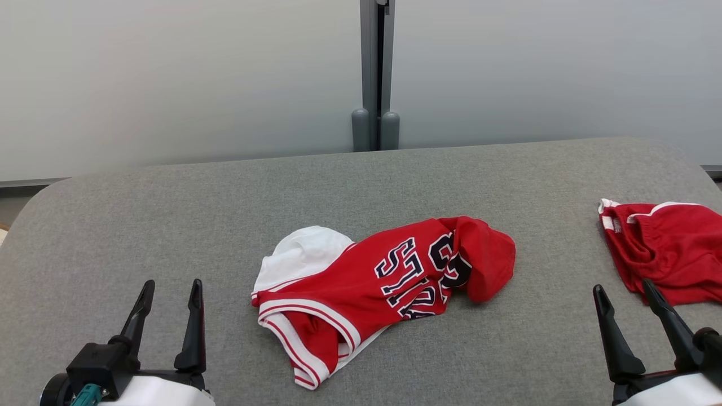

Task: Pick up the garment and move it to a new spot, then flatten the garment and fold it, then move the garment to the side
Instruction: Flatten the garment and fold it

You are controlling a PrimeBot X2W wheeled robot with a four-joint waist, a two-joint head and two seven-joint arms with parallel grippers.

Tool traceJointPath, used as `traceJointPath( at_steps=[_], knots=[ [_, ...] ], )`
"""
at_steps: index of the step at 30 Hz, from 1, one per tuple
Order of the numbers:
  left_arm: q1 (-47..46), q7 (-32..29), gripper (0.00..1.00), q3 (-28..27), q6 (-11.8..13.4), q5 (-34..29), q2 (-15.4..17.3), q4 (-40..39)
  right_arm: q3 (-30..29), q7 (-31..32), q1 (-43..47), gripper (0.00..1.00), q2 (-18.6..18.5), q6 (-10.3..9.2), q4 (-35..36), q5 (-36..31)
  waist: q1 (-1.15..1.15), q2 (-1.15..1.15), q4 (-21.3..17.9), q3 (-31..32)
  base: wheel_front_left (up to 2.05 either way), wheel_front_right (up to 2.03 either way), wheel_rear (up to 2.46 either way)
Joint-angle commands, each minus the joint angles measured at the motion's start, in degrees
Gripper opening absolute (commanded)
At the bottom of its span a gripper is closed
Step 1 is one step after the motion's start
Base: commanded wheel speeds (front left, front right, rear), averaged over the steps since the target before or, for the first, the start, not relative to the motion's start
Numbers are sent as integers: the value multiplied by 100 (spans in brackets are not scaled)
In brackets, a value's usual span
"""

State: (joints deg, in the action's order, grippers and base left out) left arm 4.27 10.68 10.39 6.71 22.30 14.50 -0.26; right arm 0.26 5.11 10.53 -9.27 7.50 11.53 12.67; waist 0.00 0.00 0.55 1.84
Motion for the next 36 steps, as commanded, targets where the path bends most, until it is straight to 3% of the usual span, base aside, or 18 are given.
traceJointPath(
  at_steps=[1, 12, 18, 25, 29, 36],
  knots=[
    [38, 2, 100, 12, 40, -6, 30, -24, -29, 11, -47, 100, -20, -2, 20, 21, 0, 0, 8, 2, 0, 0, 0],
    [-43, -85, 100, 114, 94, -56, 28, -59, -67, 25, -27, 100, 14, -2, -4, 35, 0, 0, 47, 5, 0, 0, 0],
    [-325, -127, 100, 286, 40, -126, -20, -105, -197, 48, -169, 100, -116, -2, -373, 180, 0, 0, 305, -207, 0, 0, 0],
    [-1038, 31, 100, 492, -75, -235, -201, -201, -289, 43, -1172, 100, -526, -2, -1254, 360, 0, 0, 786, -1099, 0, 0, 0],
    [-1544, 214, 100, 612, -204, -274, -373, -76, -81, 40, -2187, 100, -790, -2, -2309, 530, 0, 0, 1088, -1650, 0, 0, 0],
    [-1918, 358, 100, 657, -313, -321, -523, 160, 416, 340, -3175, 100, -950, -2, -3816, 765, 0, 0, 1261, -1943, 0, 0, 0]
  ],
)
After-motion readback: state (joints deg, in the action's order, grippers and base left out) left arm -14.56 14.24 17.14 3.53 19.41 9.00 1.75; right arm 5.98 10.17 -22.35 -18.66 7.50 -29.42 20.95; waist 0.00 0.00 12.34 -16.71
